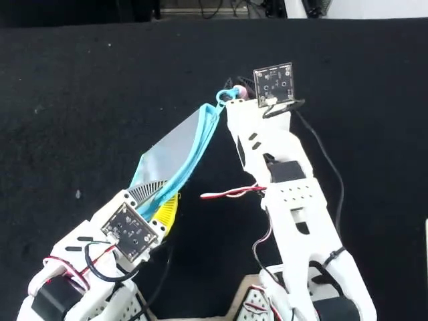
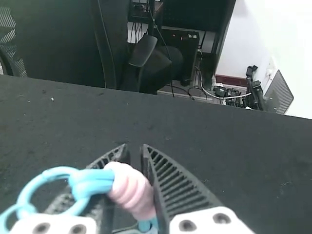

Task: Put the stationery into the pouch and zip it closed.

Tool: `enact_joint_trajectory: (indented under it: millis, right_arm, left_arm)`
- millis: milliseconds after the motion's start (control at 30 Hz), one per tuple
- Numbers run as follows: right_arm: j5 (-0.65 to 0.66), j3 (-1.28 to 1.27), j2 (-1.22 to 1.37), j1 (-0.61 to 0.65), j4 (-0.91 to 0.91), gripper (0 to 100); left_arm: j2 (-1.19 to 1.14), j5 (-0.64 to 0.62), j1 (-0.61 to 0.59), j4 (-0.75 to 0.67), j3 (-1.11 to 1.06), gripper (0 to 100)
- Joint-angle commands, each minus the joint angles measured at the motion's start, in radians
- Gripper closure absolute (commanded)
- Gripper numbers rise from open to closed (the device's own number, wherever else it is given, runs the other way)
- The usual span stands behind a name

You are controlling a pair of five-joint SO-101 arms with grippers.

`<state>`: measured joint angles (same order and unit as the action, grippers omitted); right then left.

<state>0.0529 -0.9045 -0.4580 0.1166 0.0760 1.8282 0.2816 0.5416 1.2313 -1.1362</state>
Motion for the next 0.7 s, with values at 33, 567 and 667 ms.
enact_joint_trajectory:
  millis: [33,567,667]
  right_arm:
    - [0.0,0.019,-0.031,-0.121,-0.011,98.6]
    - [0.008,-0.145,-0.355,0.029,0.132,98.6]
    - [0.008,-0.131,-0.338,0.028,0.132,98.6]
  left_arm:
    - [-0.005,0.002,0.01,0.071,0.019,97]
    - [-0.005,0.008,0.01,0.071,0.021,97]
    - [-0.005,0.008,0.01,0.074,0.021,97]
